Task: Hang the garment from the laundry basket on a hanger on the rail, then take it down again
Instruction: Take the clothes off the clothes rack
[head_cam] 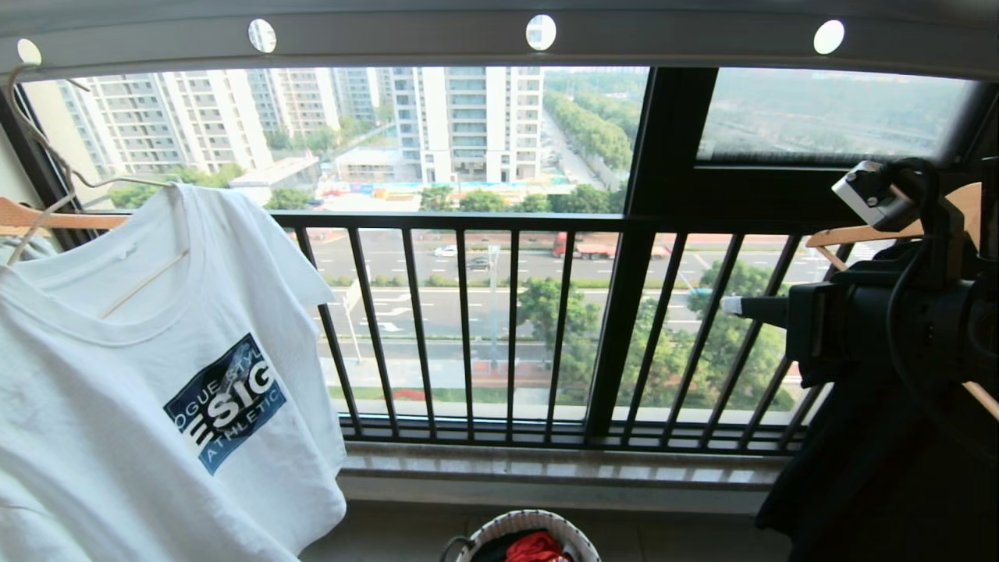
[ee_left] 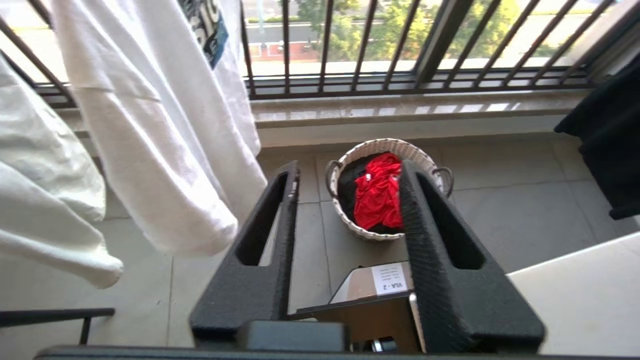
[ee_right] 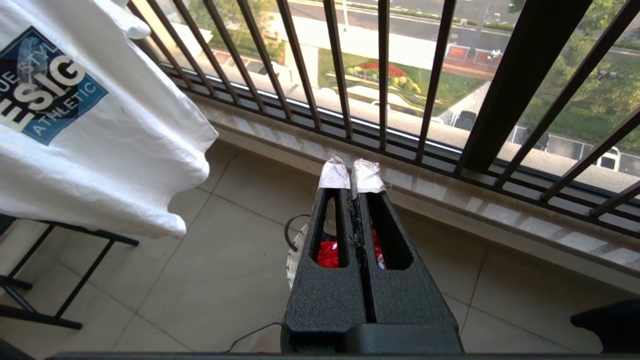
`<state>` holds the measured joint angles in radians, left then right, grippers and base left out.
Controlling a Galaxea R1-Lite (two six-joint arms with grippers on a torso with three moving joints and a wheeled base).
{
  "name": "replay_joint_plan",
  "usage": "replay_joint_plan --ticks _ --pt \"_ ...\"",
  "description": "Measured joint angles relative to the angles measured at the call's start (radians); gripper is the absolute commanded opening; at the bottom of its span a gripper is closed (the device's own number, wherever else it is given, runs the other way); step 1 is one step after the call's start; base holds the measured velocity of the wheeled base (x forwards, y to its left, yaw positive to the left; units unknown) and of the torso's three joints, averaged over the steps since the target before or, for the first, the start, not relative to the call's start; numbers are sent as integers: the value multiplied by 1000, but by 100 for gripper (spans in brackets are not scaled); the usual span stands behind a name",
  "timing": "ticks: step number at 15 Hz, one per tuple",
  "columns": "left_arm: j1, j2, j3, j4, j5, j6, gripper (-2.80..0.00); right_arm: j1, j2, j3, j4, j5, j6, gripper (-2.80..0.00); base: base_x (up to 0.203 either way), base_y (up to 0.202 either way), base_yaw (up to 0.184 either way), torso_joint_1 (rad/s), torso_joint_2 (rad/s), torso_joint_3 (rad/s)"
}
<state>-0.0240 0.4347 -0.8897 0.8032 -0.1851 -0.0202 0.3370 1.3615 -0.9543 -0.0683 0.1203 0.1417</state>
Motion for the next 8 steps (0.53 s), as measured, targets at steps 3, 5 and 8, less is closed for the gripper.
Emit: replay_joint_plan --ticks 3,5,8 --pt "0 -78 22 0 -117 -2 -280 -4 -19 10 1 -5 0 -280 0 0 0 0 0 0" --pt "1 -149 35 1 -126 -9 -280 -4 -75 43 4 -29 -3 -280 0 0 0 0 0 0" --pt "4 -227 41 0 -126 -53 -280 -5 -206 102 28 -55 -42 -280 0 0 0 0 0 0"
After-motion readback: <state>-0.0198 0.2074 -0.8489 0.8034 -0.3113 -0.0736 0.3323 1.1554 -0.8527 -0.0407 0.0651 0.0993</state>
